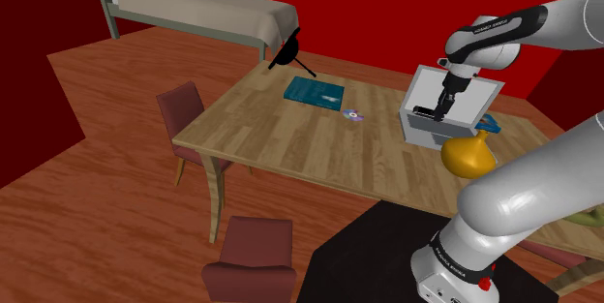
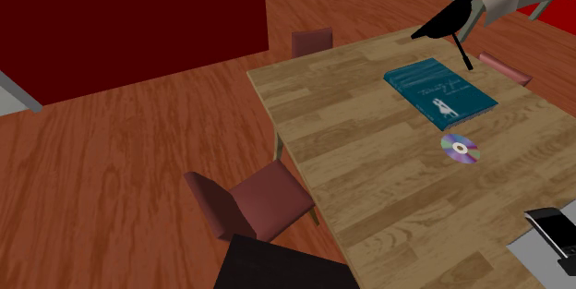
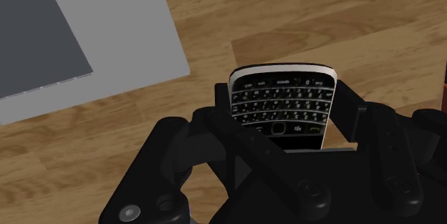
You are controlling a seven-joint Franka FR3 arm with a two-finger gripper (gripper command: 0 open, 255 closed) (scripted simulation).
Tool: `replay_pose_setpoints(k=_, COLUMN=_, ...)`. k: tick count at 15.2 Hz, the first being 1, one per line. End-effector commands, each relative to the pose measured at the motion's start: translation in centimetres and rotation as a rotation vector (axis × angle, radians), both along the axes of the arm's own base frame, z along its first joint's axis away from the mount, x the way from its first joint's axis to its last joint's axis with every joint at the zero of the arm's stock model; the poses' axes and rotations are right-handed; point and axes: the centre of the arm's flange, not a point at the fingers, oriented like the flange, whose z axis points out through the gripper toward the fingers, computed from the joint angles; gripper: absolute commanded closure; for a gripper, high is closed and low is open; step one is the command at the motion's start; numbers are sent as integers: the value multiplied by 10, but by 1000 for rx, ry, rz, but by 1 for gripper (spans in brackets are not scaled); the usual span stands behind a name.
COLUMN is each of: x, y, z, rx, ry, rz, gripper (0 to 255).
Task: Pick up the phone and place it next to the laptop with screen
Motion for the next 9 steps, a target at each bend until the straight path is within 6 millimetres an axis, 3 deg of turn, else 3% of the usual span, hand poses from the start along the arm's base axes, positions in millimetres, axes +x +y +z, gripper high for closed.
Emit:
replay_pose_setpoints(k=1, x=0, y=1, z=-10, rx=0, ry=-1, rz=0, gripper=255)
replay_pose_setpoints(k=9, x=0, y=1, z=-52, rx=0, ry=-1, rz=0, gripper=255)
